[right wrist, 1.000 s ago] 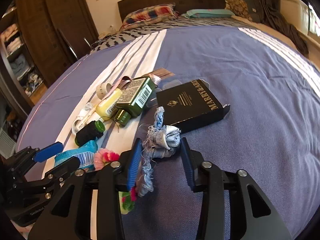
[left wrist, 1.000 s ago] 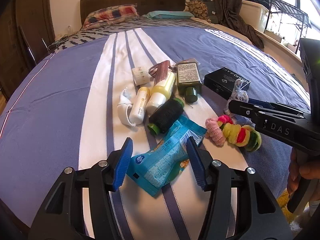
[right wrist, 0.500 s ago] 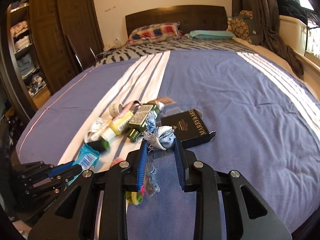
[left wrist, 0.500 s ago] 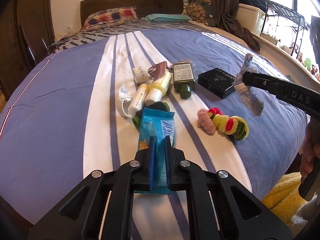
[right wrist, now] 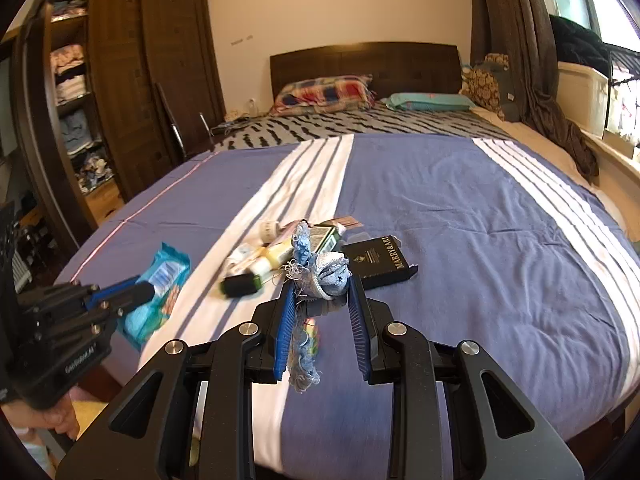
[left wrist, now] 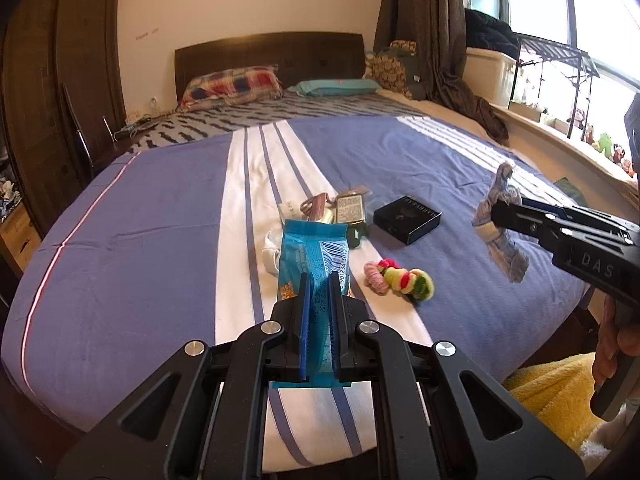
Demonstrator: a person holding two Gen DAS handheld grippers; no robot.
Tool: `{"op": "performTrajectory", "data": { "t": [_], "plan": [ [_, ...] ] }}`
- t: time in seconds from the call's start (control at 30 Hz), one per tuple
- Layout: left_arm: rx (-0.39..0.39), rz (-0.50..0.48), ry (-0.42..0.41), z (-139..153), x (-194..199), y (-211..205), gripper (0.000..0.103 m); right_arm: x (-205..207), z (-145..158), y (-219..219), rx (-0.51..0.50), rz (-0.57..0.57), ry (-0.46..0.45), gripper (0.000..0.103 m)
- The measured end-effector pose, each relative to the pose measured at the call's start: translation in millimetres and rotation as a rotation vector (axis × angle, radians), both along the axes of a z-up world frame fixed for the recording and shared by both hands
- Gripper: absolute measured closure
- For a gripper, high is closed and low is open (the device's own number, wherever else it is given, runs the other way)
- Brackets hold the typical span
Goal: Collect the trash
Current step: 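Carry both items down to the bin and open both tools to drop them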
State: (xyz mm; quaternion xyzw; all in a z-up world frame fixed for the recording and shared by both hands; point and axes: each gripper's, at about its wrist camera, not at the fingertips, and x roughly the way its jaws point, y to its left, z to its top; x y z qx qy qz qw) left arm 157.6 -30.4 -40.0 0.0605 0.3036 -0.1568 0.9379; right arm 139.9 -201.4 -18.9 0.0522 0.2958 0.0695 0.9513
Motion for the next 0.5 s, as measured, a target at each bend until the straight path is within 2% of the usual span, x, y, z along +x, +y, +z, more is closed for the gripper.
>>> {"op": "performTrajectory", "data": {
  "t": [0.13,0.3,0.5],
  "plan": [
    [-0.026,-0.008,-0.030,11,-37,4,0.096,-37,8,3,-0.010,0.007,-0.026,0.076],
    [-0.031,-0.033,-0.035,8,-81,6,0.096,-82,3,9,-0.030,0.025,-0.029,0.076],
    [-0.034,-0.065,0.046,-28,-122,9,0.096,-123,-35,9,-0.036,0.045,0.058,0.075]
  ]
}}
